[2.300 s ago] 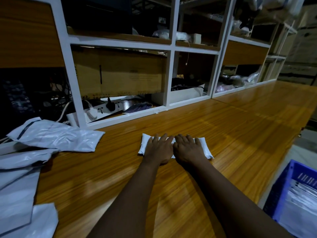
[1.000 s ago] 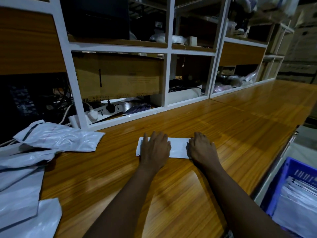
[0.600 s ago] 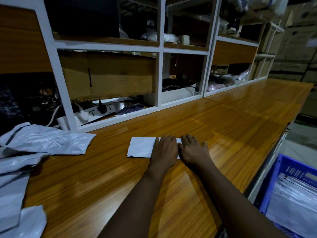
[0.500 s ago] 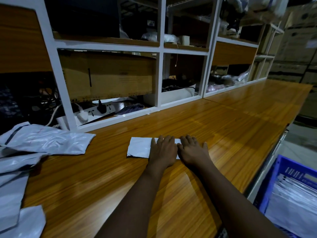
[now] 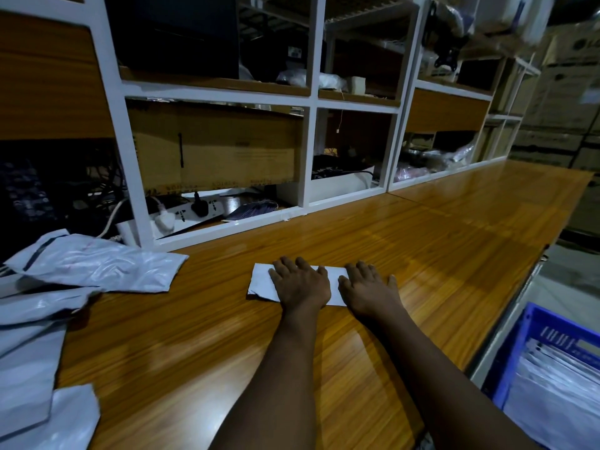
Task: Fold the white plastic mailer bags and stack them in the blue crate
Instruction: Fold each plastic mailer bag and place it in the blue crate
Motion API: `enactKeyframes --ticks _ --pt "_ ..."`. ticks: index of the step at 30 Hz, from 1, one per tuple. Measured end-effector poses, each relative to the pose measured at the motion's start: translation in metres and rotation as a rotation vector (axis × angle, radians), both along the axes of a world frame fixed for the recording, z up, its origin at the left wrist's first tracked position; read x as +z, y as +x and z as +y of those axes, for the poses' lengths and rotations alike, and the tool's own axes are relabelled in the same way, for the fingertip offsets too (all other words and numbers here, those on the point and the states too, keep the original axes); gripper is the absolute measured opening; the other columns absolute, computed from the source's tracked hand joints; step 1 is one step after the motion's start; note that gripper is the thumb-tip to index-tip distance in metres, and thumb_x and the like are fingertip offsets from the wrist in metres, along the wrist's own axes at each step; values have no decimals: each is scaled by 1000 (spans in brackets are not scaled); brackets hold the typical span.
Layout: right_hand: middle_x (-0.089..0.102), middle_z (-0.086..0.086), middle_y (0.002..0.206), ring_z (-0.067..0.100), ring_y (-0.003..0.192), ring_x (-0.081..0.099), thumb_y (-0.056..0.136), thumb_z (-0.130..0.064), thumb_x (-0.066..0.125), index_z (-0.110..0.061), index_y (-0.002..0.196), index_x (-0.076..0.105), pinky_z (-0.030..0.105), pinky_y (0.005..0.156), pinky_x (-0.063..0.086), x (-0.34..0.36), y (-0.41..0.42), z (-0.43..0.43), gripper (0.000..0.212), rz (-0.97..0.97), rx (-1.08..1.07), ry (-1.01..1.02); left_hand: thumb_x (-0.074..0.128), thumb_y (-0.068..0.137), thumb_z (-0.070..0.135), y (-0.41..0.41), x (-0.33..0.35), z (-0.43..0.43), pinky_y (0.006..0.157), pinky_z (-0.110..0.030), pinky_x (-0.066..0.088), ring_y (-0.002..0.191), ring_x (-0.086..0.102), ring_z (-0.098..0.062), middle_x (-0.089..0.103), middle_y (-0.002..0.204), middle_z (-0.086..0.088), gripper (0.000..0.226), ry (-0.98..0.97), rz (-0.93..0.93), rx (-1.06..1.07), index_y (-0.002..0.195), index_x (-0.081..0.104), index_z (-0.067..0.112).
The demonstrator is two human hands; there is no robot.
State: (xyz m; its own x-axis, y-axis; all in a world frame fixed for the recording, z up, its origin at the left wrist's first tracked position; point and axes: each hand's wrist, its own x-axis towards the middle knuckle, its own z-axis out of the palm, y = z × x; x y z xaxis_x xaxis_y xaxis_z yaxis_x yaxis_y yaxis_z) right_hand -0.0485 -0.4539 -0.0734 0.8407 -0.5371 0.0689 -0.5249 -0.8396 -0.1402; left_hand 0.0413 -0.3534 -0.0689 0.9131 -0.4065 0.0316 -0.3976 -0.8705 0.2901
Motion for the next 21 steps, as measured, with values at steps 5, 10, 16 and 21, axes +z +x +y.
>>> enactKeyframes --ticks 5,10,16,21 --pt "9 7 166 26 152 6 105 -49 13 -22 157 12 63 116 7 -2 2 -3 59 -2 3 -12 17 104 54 9 -4 13 122 -46 3 151 4 -37 5 163 -22 73 3 -50 -19 156 12 3" --pt "9 8 166 27 152 7 105 -49 13 -21 157 12 63 116 8 -6 2 -5 59 -6 7 -9 14 103 54 21 -4 26 123 -45 1 151 2 -35 3 164 -20 74 14 -33 -26 156 10 3" --pt "8 8 166 28 152 6 105 -48 14 -21 157 13 64 115 7 -4 2 -5 58 -3 16 4 12 103 55 34 -6 40 123 -46 1 152 0 -33 0 164 -17 72 60 -17 -68 157 7 7" --pt "4 8 166 30 152 2 104 -51 15 -25 156 13 69 113 4 -3 4 -10 58 61 46 -7 11 103 57 44 -4 62 122 -50 1 152 -3 -28 -5 165 -11 71 122 -4 -143 158 3 12"
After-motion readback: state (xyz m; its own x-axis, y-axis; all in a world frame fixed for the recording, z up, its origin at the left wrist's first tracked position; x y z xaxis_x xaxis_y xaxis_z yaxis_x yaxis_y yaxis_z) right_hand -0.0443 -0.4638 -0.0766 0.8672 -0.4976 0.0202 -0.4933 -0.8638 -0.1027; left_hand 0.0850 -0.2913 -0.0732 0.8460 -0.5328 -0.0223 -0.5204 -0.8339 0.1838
